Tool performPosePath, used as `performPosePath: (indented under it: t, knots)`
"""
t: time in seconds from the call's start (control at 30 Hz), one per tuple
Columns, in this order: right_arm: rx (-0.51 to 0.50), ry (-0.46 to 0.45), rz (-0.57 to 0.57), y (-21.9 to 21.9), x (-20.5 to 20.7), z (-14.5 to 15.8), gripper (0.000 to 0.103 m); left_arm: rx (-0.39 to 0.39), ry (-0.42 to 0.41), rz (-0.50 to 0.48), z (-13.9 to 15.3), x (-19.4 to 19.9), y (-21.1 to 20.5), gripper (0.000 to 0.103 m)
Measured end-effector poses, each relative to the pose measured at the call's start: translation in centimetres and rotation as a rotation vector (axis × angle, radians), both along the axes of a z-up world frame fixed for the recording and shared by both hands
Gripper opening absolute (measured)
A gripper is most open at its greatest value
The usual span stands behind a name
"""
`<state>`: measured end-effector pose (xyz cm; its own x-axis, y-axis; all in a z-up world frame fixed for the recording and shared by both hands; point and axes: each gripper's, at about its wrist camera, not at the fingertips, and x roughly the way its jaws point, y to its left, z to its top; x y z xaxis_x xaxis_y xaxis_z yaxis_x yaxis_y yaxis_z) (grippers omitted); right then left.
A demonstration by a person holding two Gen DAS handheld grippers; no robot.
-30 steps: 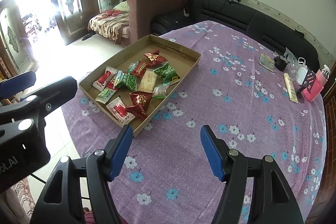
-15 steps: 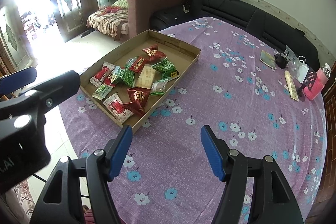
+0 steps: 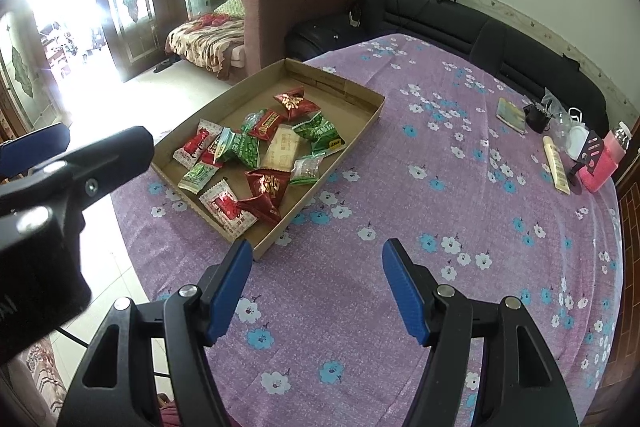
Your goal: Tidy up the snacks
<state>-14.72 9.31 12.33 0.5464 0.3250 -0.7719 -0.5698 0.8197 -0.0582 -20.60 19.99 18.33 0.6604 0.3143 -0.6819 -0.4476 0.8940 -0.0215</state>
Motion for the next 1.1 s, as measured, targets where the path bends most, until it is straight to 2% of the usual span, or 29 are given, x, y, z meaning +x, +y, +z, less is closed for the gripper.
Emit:
performPosePath:
  t: [0.17, 0.3, 0.47, 0.67, 0.8, 0.97, 1.03, 1.1]
  knots:
    - [0.024, -0.001, -0.001, 0.6, -0.2, 0.1, 0.068, 0.034, -0.052, 0.035, 1.3, -2.0, 0.5, 0.083]
    - [0.066, 0.006, 0.033, 2.2, -0.8, 0.0, 0.068, 0.081, -0.062, 0.084, 1.8, -4.5, 0.8, 0.083]
    - [0.107, 0.018, 0.134, 5.0, -2.6, -0.1, 0.068, 0.113, -0.048, 0.195, 2.0, -8.0, 2.4, 0.083]
    - [0.144, 0.014, 0.235, 7.5, -4.7, 0.5, 0.068, 0.173, -0.085, 0.333, 3.9, -11.7, 3.9, 0.083]
    - [0.159, 0.019, 0.271, 8.2, -5.2, 1.0, 0.068, 0.276, -0.128, 0.419, 6.0, -13.4, 4.3, 0.083]
    - [0.186, -0.028, 0.293, 7.9, -5.7, 2.2, 0.068, 0.507, -0.246, 0.560, 10.3, -15.8, 3.2, 0.093]
    - [0.194, -0.043, 0.281, 7.6, -5.4, 2.7, 0.068, 0.568, -0.286, 0.603, 12.0, -16.4, 2.7, 0.096]
    - [0.195, -0.035, 0.257, 7.4, -4.9, 3.1, 0.068, 0.595, -0.286, 0.617, 12.8, -16.5, 2.8, 0.098]
